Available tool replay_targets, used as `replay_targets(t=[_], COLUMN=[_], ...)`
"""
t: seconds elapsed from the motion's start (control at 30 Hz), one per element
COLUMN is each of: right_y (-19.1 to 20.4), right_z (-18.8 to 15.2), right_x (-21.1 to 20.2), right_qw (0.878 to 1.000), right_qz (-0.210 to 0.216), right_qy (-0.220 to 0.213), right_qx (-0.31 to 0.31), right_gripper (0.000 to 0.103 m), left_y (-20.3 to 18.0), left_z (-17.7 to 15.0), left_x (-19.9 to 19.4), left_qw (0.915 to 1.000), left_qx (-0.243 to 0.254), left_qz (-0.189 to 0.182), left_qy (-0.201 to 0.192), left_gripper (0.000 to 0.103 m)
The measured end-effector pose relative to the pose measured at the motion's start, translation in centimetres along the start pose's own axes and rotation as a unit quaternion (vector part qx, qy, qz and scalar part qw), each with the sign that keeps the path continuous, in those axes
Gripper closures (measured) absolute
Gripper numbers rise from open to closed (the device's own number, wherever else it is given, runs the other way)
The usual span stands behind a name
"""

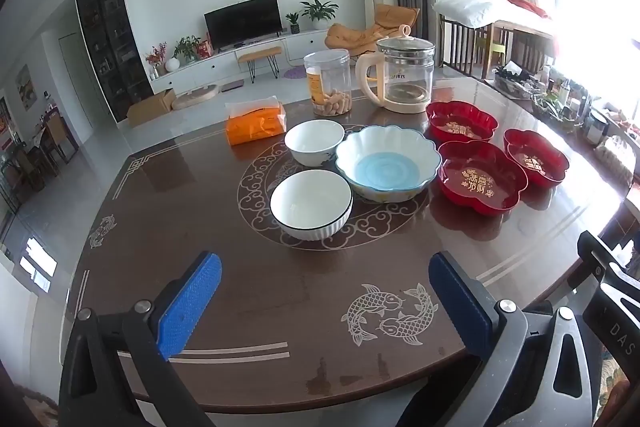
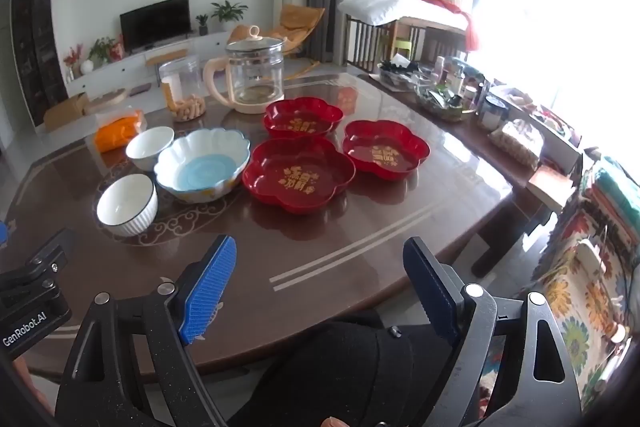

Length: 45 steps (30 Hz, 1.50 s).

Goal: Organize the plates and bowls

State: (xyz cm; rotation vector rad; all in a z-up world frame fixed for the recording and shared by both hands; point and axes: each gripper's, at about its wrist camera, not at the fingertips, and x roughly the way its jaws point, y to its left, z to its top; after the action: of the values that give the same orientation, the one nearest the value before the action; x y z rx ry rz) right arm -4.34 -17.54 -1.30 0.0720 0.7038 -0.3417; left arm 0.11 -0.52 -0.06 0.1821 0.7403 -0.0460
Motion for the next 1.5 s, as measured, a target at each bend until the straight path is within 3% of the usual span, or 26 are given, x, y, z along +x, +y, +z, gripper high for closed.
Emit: replay_targets(t=[0.3, 1.5], right_y=[-0.6, -0.1], right_z=[-0.3, -0.9], right_x=[0.2, 1.9], right_qw=[1.000, 1.000], right_qz=[0.011, 0.007], right_qy=[0.000, 0.028], right_qx=[0.002, 0.008], right_gripper=[0.015, 0.015], left_y=[-1.1, -1.1], left_z=[-0.5, -1.1], left_x=[0.0, 1.1], left_qw=[0.9997, 0.9992], left_qx=[-0.002, -0.006], left_qz=[-0.023, -0.035], left_qy=[0.009, 0.020], left_gripper=[0.000, 0.000])
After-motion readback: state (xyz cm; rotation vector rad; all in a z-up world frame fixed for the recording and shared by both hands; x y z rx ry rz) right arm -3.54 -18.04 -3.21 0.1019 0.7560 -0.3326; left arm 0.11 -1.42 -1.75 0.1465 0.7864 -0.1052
